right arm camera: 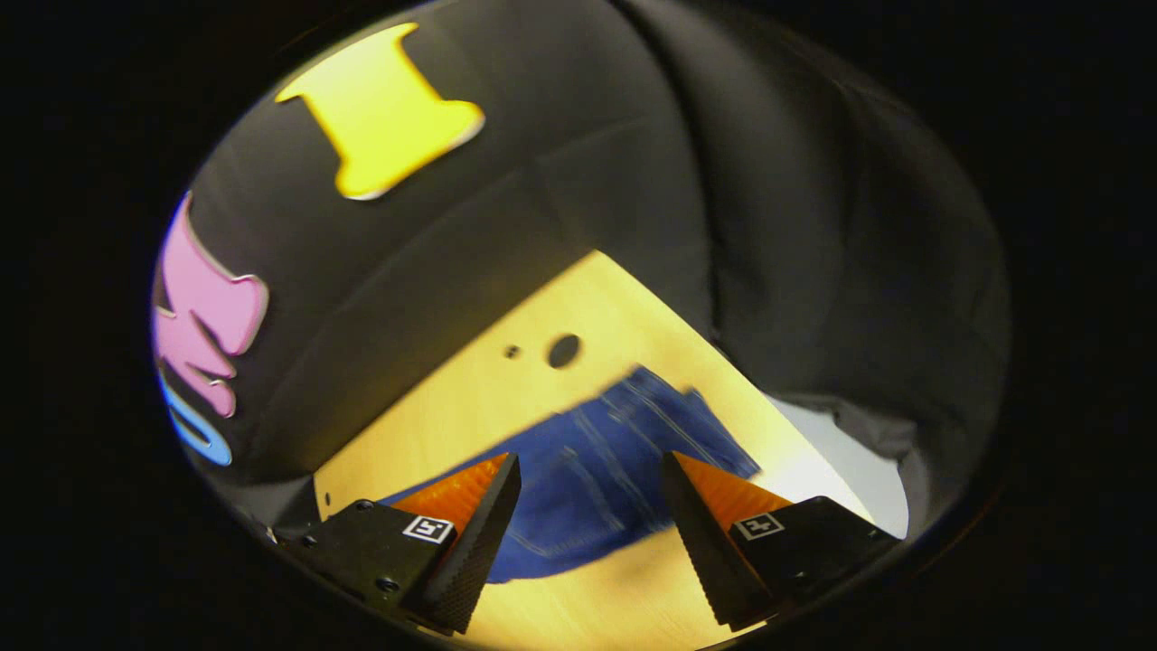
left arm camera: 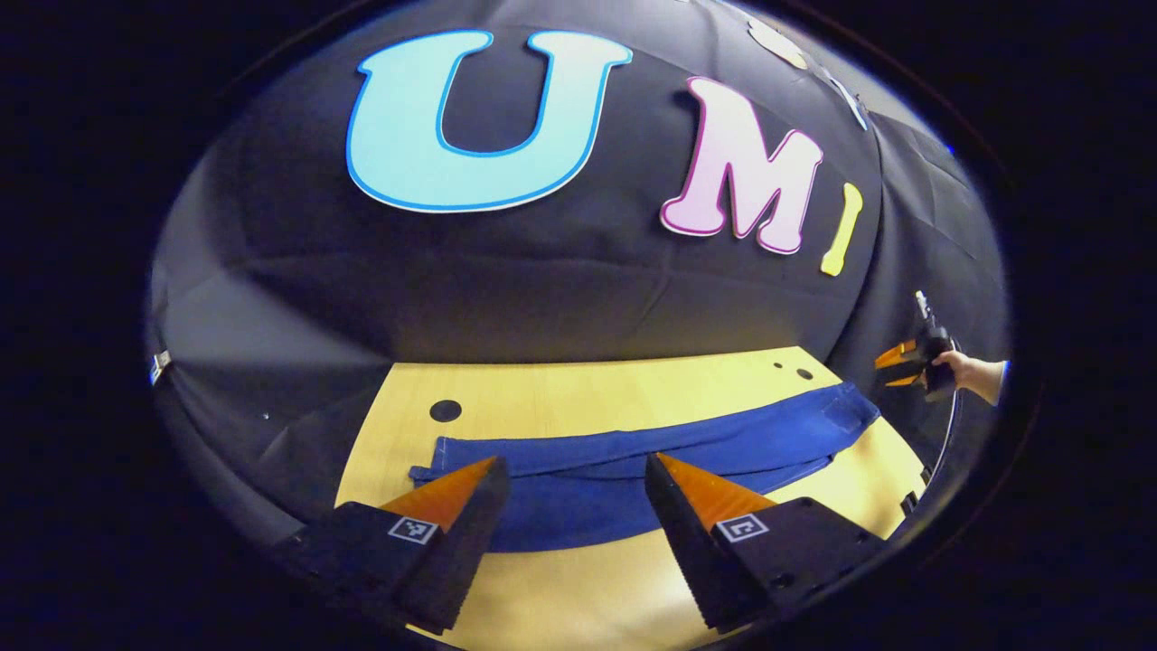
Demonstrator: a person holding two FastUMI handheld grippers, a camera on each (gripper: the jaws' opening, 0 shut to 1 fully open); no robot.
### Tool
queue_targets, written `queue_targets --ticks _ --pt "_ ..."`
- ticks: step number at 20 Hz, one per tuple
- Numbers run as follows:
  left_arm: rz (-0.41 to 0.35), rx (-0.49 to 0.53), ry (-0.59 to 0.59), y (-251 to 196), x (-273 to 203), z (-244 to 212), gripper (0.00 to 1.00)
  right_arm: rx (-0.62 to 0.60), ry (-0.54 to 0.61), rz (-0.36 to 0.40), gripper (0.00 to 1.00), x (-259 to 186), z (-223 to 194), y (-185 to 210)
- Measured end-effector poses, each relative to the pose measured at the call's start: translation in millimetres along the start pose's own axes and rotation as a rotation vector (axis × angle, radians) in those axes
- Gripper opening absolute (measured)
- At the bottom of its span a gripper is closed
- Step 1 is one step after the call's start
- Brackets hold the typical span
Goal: Grasp the waist and the cuffs of the jeans and fold them to make the two legs overlap; first hold the waist and fold one-third of the jeans toward the cuffs, then hold the cuffs and fold the remaining one-third in the same direction to finish folding.
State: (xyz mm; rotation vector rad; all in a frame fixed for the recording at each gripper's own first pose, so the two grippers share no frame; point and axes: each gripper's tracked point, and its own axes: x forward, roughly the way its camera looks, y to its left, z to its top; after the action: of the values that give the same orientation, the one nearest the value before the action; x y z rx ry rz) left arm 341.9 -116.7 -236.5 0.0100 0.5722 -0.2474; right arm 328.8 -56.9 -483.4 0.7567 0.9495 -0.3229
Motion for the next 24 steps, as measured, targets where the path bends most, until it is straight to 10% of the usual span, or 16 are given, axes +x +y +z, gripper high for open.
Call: queue_targets --ticks 8,11,13,18,24 --pt "0.024 0.019 0.066 -45.4 -85.0 -47.4 0.95 0.190 0.076 -0.241 0.95 53.0 -28.6 -48.0" --pt "0.058 -0.027 0.055 -42.0 -97.1 -53.3 0.95 0.213 0.062 -0.215 0.70 59.3 -27.3 -47.1" --pt "0.082 -0.060 0.051 -33.2 -108.1 -59.0 0.95 0.198 0.006 -0.188 0.32 50.2 -17.3 -35.5" --pt "0.125 -0.115 0.040 -9.7 -139.4 -69.1 0.95 -0.030 -0.304 0.065 0.15 -36.8 44.2 52.1" --pt "0.135 -0.210 -0.001 16.3 -174.0 -77.0 0.97 -0.374 -0.419 0.396 0.14 -188.5 5.5 156.8"
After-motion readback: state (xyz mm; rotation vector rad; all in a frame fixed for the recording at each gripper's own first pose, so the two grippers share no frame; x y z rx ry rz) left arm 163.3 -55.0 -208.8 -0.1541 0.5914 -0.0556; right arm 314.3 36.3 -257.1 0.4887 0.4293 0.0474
